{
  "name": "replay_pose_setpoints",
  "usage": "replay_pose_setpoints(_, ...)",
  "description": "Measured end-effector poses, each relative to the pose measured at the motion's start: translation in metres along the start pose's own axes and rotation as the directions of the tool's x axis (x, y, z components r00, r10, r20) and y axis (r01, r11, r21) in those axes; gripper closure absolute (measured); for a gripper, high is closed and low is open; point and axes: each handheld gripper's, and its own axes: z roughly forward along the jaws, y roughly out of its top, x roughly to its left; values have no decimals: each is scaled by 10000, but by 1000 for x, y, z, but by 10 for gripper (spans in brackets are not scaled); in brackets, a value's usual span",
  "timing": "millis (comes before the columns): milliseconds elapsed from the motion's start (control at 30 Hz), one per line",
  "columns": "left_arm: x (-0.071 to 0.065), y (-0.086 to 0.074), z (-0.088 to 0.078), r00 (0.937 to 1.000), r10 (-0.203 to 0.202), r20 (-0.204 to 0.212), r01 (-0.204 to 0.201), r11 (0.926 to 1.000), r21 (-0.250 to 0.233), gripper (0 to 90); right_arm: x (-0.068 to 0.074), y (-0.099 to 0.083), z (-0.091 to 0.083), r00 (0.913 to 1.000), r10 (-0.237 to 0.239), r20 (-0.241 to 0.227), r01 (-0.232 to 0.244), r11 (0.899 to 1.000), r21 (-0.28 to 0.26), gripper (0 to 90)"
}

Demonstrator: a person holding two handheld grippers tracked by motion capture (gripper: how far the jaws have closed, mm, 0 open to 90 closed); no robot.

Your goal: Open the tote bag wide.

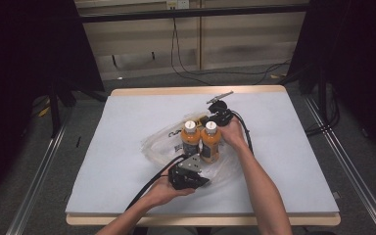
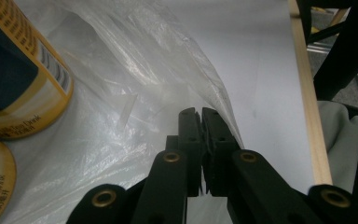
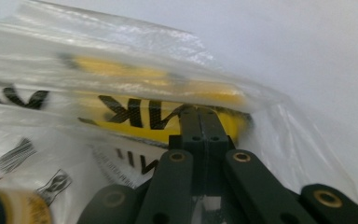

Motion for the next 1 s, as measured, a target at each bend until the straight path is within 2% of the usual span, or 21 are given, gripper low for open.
replay_pose_setpoints(133, 1, 2, -5, 9998, -87, -202, 81, 9996, -276, 873, 3, 3, -9, 9995, 45, -309, -45, 10000, -5, 900)
replay_pose_setpoints(200, 2, 3, -9, 9990, -283, -336, 263, 9979, -585, 865, 5, 3, -13, 9993, 23, -375, -22, 10000, 8, 900)
replay_pose_setpoints(333, 6, 4, -18, 9971, -599, -478, 539, 9915, -1184, 844, 8, 3, -23, 9991, -135, -398, 131, 9999, -94, 900)
replay_pose_setpoints(367, 7, 4, -21, 9966, -545, -626, 470, 9922, -1151, 836, 9, 2, -26, 9991, -194, -365, 187, 9996, -196, 900)
replay_pose_setpoints(467, 8, 4, -26, 9946, -691, -770, 576, 9881, -1428, 798, 9, -3, -37, 9989, -45, -473, 24, 9990, -452, 900)
replay_pose_setpoints(533, 9, 4, -28, 9938, -715, -854, 581, 9870, -1498, 747, 9, -5, -45, 9989, -83, -467, 56, 9983, -576, 900)
replay_pose_setpoints(633, 11, 5, -33, 9914, -765, -1061, 581, 9842, -1672, 685, 9, -9, -59, 9984, -25, -562, -34, 9946, -1033, 900)
replay_pose_setpoints(700, 12, 5, -37, 9879, -828, -1309, 573, 9805, -1880, 637, 9, -10, -68, 9989, -112, -455, 59, 9934, -1142, 897)
replay_pose_setpoints(733, 12, 5, -39, 9865, -933, -1346, 630, 9748, -2142, 614, 9, -11, -72, 9992, -159, -368, 114, 9926, -1207, 846)
replay_pose_setpoints(800, 13, 5, -43, 9832, -852, -1616, 492, 9754, -2149, 578, 10, -15, -80, 9996, -212, -207, 182, 9910, -1327, 817)
replay_pose_setpoints(867, 15, 4, -47, 9776, -1074, -1811, 635, 9705, -2326, 503, 9, -18, -87, 9992, -315, -262, 271, 9879, -1530, 787)
replay_pose_setpoints(900, 17, 3, -50, 9750, -1110, -1925, 645, 9703, -2331, 472, 10, -20, -91, 9992, -311, -258, 265, 9864, -1621, 769)
replay_pose_setpoints(1000, 18, 1, -56, 9682, -1256, -2165, 708, 9671, -2444, 406, 12, -26, -104, 9990, -458, 7, 452, 9833, -1766, 666)
